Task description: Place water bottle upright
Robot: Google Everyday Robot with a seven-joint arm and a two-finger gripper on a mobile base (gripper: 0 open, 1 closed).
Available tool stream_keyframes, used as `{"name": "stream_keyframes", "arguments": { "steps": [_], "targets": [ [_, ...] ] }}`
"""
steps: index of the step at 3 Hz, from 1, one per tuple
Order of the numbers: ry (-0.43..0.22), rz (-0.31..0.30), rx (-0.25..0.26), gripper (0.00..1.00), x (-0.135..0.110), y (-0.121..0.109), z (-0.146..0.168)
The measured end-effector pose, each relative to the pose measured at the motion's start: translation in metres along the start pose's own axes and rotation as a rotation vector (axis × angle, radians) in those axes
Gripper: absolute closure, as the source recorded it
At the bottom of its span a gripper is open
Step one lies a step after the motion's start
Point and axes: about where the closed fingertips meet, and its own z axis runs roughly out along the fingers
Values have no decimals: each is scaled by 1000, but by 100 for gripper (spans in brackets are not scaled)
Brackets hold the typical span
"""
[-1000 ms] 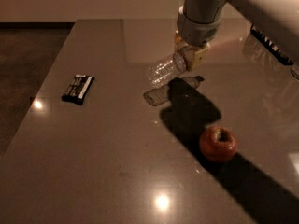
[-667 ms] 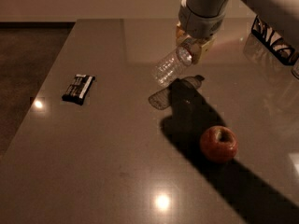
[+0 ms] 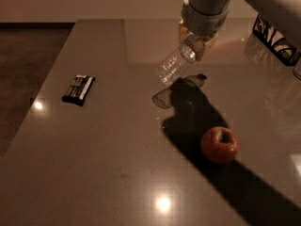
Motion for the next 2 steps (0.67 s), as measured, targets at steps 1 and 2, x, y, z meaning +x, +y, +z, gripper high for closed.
{"name": "stream_keyframes", "arguments": {
  "steps": [1, 2],
  "targets": [
    [7, -95, 62, 100, 13, -18, 0],
    [2, -248, 151, 100, 21, -42, 0]
  ]
}}
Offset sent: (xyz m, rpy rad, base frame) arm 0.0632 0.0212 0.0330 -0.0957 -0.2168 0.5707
